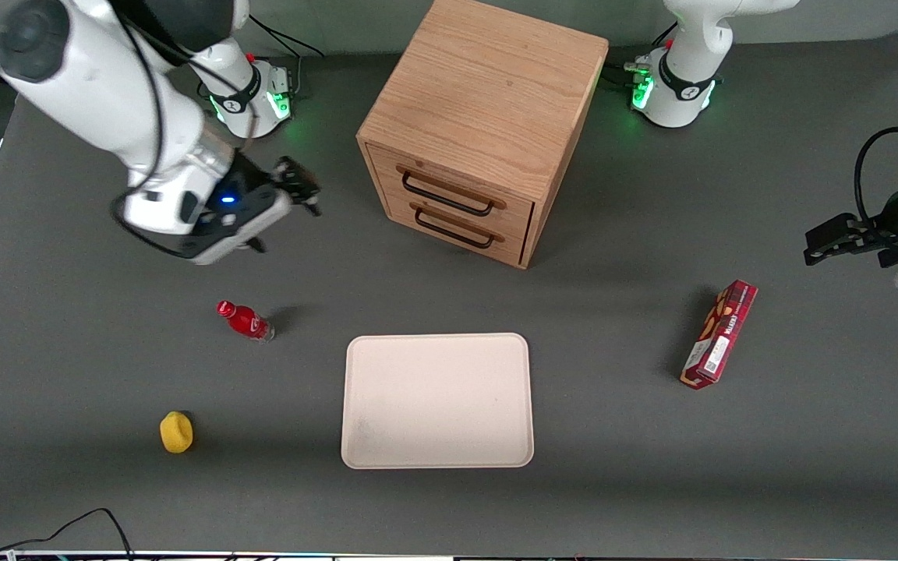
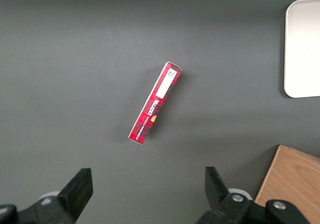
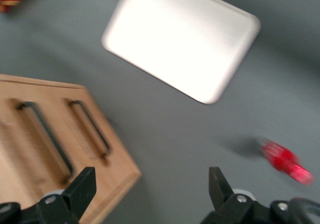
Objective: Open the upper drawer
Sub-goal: 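Move the right gripper toward the upper drawer's black handle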
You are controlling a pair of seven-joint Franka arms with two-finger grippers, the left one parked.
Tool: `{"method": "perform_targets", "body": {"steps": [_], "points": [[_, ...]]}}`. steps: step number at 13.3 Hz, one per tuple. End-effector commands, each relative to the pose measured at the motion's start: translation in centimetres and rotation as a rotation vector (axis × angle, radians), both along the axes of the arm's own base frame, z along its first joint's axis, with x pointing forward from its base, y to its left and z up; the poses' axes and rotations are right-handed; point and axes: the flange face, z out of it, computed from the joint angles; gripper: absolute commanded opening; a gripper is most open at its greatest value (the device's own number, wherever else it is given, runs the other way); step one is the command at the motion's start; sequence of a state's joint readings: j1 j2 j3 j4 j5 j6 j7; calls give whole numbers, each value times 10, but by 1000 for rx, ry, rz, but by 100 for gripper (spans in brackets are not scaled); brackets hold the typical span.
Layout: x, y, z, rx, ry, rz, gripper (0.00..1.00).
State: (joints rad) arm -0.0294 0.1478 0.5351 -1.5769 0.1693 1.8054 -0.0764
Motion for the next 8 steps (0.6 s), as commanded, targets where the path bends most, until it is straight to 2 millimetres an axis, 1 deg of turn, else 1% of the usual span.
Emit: {"method": "perform_targets", "body": {"steps": [1,2,3,4,6,7,8], "points": [[-1,53,-32,103,9,172,100],[-4,74,-51,119,4,272,100],[-4,87,-72,126,8,359,100],[-6,96,-87,135,15,432,100],[-18,117,-104,149,52,480,100],[-20,123,-116,152,74,489,100],[-28,134,-122,151,86,511,100]]}}
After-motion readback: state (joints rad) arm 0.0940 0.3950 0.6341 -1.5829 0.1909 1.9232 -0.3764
